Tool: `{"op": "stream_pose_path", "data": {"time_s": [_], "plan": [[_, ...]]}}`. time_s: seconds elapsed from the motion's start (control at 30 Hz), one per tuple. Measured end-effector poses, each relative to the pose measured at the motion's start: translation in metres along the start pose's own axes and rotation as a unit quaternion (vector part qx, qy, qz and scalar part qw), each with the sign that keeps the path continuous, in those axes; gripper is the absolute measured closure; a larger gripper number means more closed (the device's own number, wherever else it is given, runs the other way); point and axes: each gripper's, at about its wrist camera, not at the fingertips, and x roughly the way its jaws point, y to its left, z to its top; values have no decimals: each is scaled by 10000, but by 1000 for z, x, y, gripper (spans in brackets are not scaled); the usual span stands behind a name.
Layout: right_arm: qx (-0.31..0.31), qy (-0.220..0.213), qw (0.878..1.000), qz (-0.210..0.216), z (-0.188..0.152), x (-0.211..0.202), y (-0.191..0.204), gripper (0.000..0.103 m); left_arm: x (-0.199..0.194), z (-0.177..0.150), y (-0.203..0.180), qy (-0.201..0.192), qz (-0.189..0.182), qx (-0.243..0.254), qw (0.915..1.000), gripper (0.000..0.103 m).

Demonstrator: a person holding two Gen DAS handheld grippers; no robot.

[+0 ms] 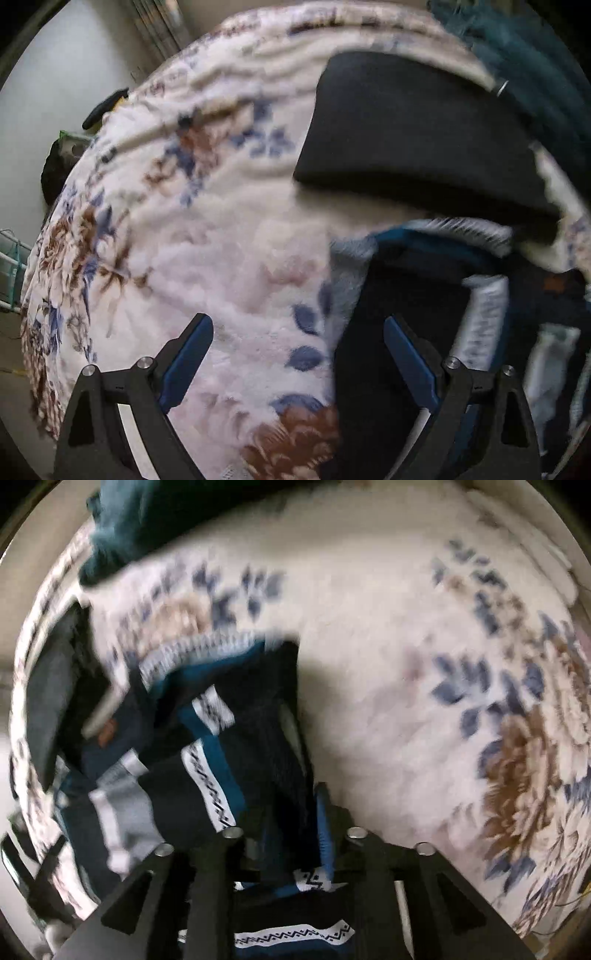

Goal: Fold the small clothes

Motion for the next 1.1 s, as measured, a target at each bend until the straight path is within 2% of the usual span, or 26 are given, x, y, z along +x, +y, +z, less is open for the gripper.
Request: {"op": "stream_pose_path", "data": {"time_s": [0.03,0.1,0.17,0.27,0.3,0.37,0.43,0.5,0.57,0.67,0.73,0.8,0.87,0.97,1.03,1.1], "plan": [[25,-178,9998,32,0,-11,-1,58,-11,0,-4,-133,-83,26,9999,9],[-57,-380,9990,212,-2,-23,7,58,-24,0,-20,-333,-239,251,9988,9],[-365,-168,9981,469,-2,-15,23,58,-14,0,-42,-271,-237,603,9975,9],[-774,356,9938,717,-10,16,45,58,29,-2,-62,126,69,1026,9946,8],[-930,650,9913,667,-16,33,50,58,43,-2,-61,246,171,1041,9941,8],[-1120,715,9911,22,-26,52,48,58,63,1,-52,403,171,892,9951,5],[-1146,834,9894,-328,-29,69,35,62,69,9,-38,501,55,617,9968,4],[-958,865,9915,-165,-27,67,26,62,63,14,-31,530,4,515,9973,4],[-1085,713,9913,-189,-27,52,32,59,48,15,-30,370,50,507,9980,4],[-1433,349,9891,16,-32,28,50,50,18,4,-38,147,-143,559,9982,4],[-1779,401,9832,52,-43,30,65,47,9,-14,-52,174,-190,750,9969,4],[-2190,637,9730,-360,-60,48,76,47,16,-35,-64,303,-30,1066,9938,4],[-2463,652,9647,-670,-74,60,77,47,31,-52,-66,441,166,1226,9913,3],[-2672,569,9583,-841,-81,57,81,47,41,-51,-48,663,-74,924,9935,1],[-2522,647,9630,-701,-74,46,84,47,33,-42,-43,682,-150,896,9935,1],[-2196,674,9727,-341,-60,28,80,47,19,-33,-39,611,-283,906,9936,1]]}}
